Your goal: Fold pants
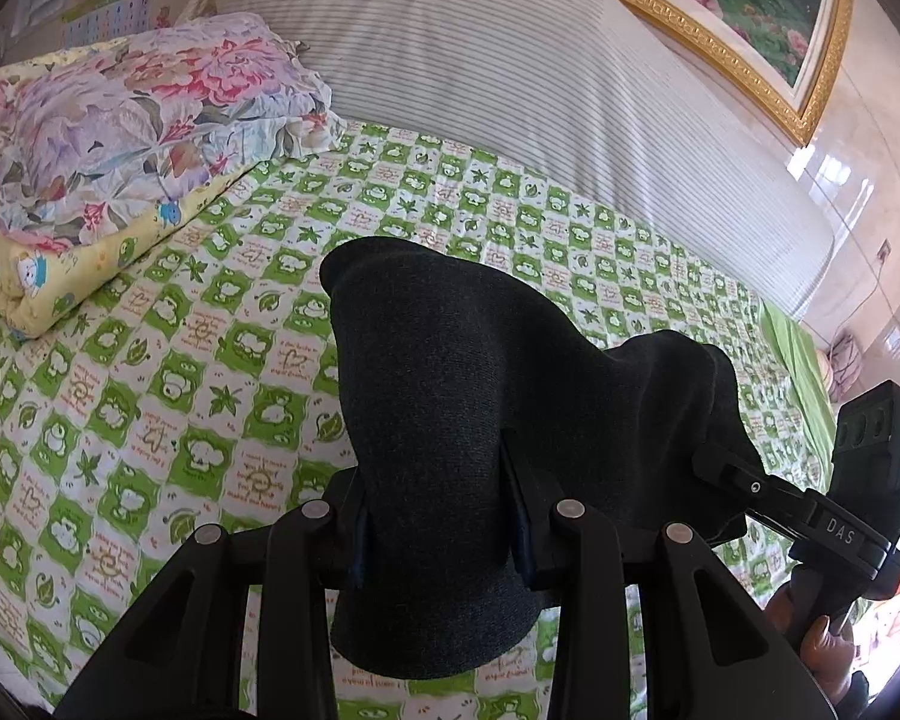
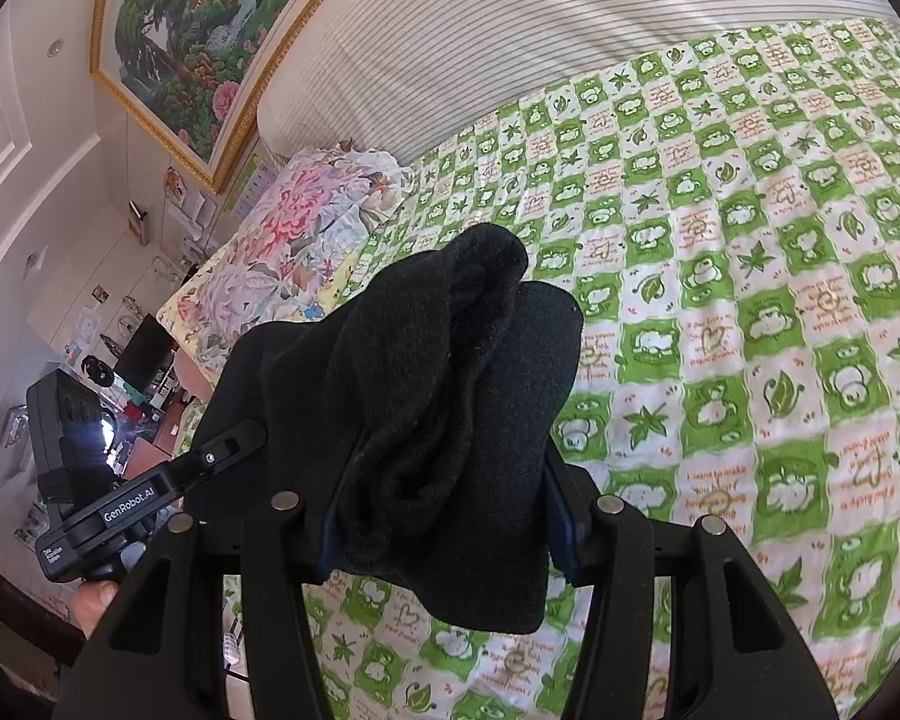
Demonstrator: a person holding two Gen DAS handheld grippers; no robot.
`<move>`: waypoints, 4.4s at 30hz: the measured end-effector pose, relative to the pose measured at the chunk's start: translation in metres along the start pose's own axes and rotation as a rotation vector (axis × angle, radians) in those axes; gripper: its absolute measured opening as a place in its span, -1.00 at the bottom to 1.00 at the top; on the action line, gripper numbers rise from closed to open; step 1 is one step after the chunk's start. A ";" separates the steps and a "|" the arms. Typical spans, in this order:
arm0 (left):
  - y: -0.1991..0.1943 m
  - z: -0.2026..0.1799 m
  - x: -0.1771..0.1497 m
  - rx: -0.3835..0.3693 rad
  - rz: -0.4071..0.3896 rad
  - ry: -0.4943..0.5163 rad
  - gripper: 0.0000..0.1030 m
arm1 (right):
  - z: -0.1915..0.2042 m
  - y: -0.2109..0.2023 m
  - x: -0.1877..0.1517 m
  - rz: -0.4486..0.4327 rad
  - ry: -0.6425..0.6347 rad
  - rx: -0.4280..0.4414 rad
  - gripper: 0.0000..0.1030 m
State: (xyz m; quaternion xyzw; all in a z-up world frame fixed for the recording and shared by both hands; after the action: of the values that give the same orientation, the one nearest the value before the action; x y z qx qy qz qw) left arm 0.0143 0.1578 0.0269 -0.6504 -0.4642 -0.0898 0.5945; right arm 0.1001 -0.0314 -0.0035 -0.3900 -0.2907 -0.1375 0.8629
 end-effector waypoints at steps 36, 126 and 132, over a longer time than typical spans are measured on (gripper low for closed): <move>0.109 0.003 0.052 0.035 0.065 0.060 -0.32 | -0.058 0.069 0.062 0.035 0.055 -0.067 0.05; 0.033 0.014 -0.031 0.147 0.037 0.250 0.63 | 0.004 0.023 -0.013 0.174 -0.425 -0.190 0.84; 0.028 0.008 -0.036 0.148 0.033 0.281 0.64 | 0.011 0.029 -0.018 0.184 -0.462 -0.202 0.84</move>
State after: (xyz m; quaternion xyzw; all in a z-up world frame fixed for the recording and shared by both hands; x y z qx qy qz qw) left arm 0.0104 0.1508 -0.0190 -0.5933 -0.3714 -0.1356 0.7013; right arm 0.0946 -0.0037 -0.0256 -0.5200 -0.4278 0.0059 0.7393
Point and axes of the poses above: each gripper's, at about its wrist camera, not at the fingertips, and y roughly the way its jaws point, z to its left, x to its top, the point moved 4 cm from there along y, roughly the way its jaws point, and after that the axes turned 1 degree about -y, right-handed, at the moved point
